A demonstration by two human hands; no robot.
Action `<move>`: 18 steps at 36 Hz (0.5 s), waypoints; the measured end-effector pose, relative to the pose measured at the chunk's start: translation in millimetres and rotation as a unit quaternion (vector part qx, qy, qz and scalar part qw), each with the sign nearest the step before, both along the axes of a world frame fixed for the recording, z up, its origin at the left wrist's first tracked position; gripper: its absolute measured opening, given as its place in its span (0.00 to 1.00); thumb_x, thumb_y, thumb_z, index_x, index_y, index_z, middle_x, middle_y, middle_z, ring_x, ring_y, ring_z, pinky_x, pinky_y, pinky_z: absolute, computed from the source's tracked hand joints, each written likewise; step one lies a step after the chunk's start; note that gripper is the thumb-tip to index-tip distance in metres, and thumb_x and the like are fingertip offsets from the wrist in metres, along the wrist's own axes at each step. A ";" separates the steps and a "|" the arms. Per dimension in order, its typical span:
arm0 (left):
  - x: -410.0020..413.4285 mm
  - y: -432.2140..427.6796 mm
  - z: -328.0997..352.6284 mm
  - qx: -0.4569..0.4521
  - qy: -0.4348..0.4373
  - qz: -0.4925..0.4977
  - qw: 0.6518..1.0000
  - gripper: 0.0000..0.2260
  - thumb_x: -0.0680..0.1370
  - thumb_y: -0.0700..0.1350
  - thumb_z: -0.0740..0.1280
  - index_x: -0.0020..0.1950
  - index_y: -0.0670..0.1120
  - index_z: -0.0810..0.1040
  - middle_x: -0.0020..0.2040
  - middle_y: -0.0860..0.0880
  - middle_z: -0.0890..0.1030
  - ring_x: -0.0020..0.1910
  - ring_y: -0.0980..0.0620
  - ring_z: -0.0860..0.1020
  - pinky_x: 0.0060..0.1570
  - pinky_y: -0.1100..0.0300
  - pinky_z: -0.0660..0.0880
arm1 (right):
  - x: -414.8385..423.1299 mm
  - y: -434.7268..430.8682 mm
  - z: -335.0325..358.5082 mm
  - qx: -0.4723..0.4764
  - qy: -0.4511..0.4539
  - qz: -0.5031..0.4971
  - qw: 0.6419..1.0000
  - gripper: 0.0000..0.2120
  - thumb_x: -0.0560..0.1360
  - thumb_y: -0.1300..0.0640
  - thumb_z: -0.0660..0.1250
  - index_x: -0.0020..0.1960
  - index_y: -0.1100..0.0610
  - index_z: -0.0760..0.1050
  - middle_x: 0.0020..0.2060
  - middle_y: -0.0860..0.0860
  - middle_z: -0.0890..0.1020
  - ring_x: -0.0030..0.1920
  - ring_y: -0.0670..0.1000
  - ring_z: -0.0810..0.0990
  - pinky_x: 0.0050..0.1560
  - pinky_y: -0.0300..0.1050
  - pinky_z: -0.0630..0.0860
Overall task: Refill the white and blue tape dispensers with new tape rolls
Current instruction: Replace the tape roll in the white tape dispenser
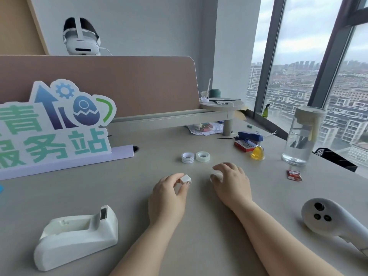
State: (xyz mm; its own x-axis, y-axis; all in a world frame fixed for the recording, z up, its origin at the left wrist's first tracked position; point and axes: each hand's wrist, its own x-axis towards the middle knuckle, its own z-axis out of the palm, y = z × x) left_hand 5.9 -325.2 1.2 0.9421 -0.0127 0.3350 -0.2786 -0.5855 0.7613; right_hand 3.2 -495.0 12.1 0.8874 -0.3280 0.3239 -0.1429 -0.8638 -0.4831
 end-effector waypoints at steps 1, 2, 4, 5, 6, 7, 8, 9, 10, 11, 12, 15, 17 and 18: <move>2.4 1.4 0.5 -0.006 -0.008 0.002 1.000 0.11 0.75 0.52 0.66 0.57 0.55 0.77 0.54 0.56 0.79 0.56 0.53 0.76 0.53 0.53 0.74 | 5.6 0.6 1.2 -0.014 0.000 0.002 1.000 0.15 0.77 0.48 0.61 0.63 0.48 0.73 0.65 0.47 0.74 0.65 0.53 0.69 0.62 0.47 0.64; 5.4 3.2 0.9 -0.012 -0.015 0.004 1.000 0.11 0.75 0.51 0.66 0.57 0.54 0.77 0.54 0.55 0.79 0.55 0.53 0.76 0.53 0.54 0.73 | 11.6 1.5 2.1 -0.029 0.004 0.003 1.000 0.17 0.77 0.47 0.60 0.64 0.47 0.72 0.66 0.46 0.73 0.66 0.52 0.68 0.64 0.47 0.63; 12.3 6.7 1.9 -0.028 -0.024 0.011 0.999 0.11 0.75 0.49 0.67 0.57 0.53 0.78 0.53 0.53 0.79 0.55 0.52 0.76 0.53 0.55 0.73 | 22.9 3.0 2.3 -0.063 0.009 0.004 0.998 0.19 0.77 0.44 0.58 0.67 0.47 0.70 0.67 0.45 0.72 0.68 0.52 0.66 0.65 0.47 0.61; 15.3 7.7 2.4 -0.035 -0.026 0.016 0.999 0.11 0.75 0.49 0.67 0.57 0.52 0.78 0.53 0.53 0.79 0.55 0.52 0.76 0.53 0.56 0.72 | 28.3 3.7 1.6 -0.082 0.008 0.005 0.997 0.20 0.77 0.43 0.57 0.67 0.47 0.69 0.68 0.45 0.72 0.69 0.52 0.66 0.65 0.48 0.61; 17.7 8.3 2.1 -0.036 -0.026 0.019 0.999 0.10 0.75 0.49 0.67 0.56 0.52 0.78 0.53 0.53 0.79 0.55 0.52 0.76 0.52 0.57 0.72 | 33.8 4.4 1.1 -0.101 0.008 0.007 0.995 0.21 0.77 0.42 0.56 0.68 0.46 0.68 0.68 0.45 0.71 0.69 0.52 0.65 0.65 0.48 0.60; 19.2 8.1 1.8 -0.032 -0.025 0.018 0.999 0.10 0.75 0.49 0.67 0.56 0.52 0.78 0.52 0.53 0.79 0.54 0.52 0.76 0.51 0.57 0.72 | 39.1 4.8 0.8 -0.119 0.010 0.009 0.993 0.21 0.77 0.41 0.55 0.68 0.46 0.68 0.69 0.45 0.70 0.70 0.52 0.64 0.66 0.48 0.59; 20.1 7.5 1.3 -0.025 -0.023 0.015 0.999 0.10 0.75 0.50 0.67 0.56 0.53 0.78 0.52 0.53 0.79 0.54 0.52 0.76 0.51 0.56 0.73 | 44.9 5.1 0.7 -0.135 0.014 0.009 0.991 0.22 0.77 0.39 0.55 0.68 0.46 0.67 0.69 0.46 0.69 0.70 0.52 0.63 0.66 0.49 0.58; 20.5 7.0 0.6 -0.020 -0.023 0.013 0.999 0.10 0.75 0.50 0.67 0.56 0.53 0.78 0.52 0.53 0.79 0.54 0.53 0.76 0.51 0.56 0.73 | 50.5 5.3 0.6 -0.149 0.022 0.008 0.989 0.23 0.77 0.38 0.54 0.68 0.46 0.66 0.70 0.46 0.68 0.71 0.53 0.62 0.68 0.50 0.57; 20.7 6.8 -0.3 -0.019 -0.023 0.012 0.999 0.10 0.75 0.50 0.67 0.56 0.53 0.78 0.52 0.53 0.79 0.53 0.53 0.76 0.51 0.56 0.73 | 56.1 5.6 0.5 -0.158 0.034 0.008 0.987 0.24 0.77 0.37 0.53 0.69 0.46 0.66 0.72 0.47 0.66 0.72 0.53 0.60 0.69 0.51 0.55; 20.8 6.7 -0.8 -0.022 -0.025 0.012 0.999 0.10 0.75 0.49 0.67 0.56 0.53 0.78 0.52 0.53 0.79 0.53 0.53 0.77 0.51 0.56 0.73 | 61.4 5.5 0.4 -0.162 0.050 0.007 0.986 0.25 0.76 0.36 0.52 0.69 0.45 0.65 0.73 0.47 0.64 0.73 0.54 0.59 0.70 0.53 0.52; 21.0 6.8 -1.2 -0.024 -0.027 0.013 0.999 0.10 0.75 0.49 0.67 0.56 0.53 0.78 0.52 0.53 0.79 0.53 0.53 0.77 0.51 0.56 0.73 | 66.5 5.1 0.4 -0.158 0.069 0.007 0.985 0.25 0.76 0.35 0.51 0.69 0.44 0.65 0.74 0.47 0.62 0.74 0.55 0.57 0.71 0.54 0.50; 21.5 7.1 -1.3 -0.024 -0.026 0.013 0.999 0.10 0.75 0.50 0.67 0.56 0.53 0.78 0.53 0.54 0.79 0.54 0.54 0.76 0.51 0.57 0.73 | 75.4 3.5 0.6 -0.151 0.097 0.007 0.984 0.24 0.76 0.36 0.52 0.68 0.43 0.67 0.74 0.48 0.62 0.74 0.56 0.56 0.72 0.56 0.48; 21.6 7.2 -1.2 -0.022 -0.024 0.011 0.999 0.10 0.76 0.50 0.66 0.56 0.54 0.78 0.53 0.54 0.79 0.54 0.55 0.76 0.51 0.57 0.73 | 74.6 3.7 1.0 -0.161 0.082 0.000 0.984 0.21 0.75 0.40 0.57 0.65 0.45 0.70 0.71 0.50 0.67 0.72 0.55 0.60 0.72 0.55 0.50; 21.5 7.3 -1.3 -0.022 -0.024 0.010 0.999 0.10 0.76 0.50 0.66 0.56 0.54 0.78 0.53 0.55 0.79 0.54 0.55 0.76 0.51 0.57 0.73 | 72.3 4.1 1.2 -0.164 0.069 -0.005 0.984 0.18 0.75 0.42 0.58 0.62 0.46 0.72 0.67 0.51 0.71 0.70 0.55 0.63 0.71 0.54 0.51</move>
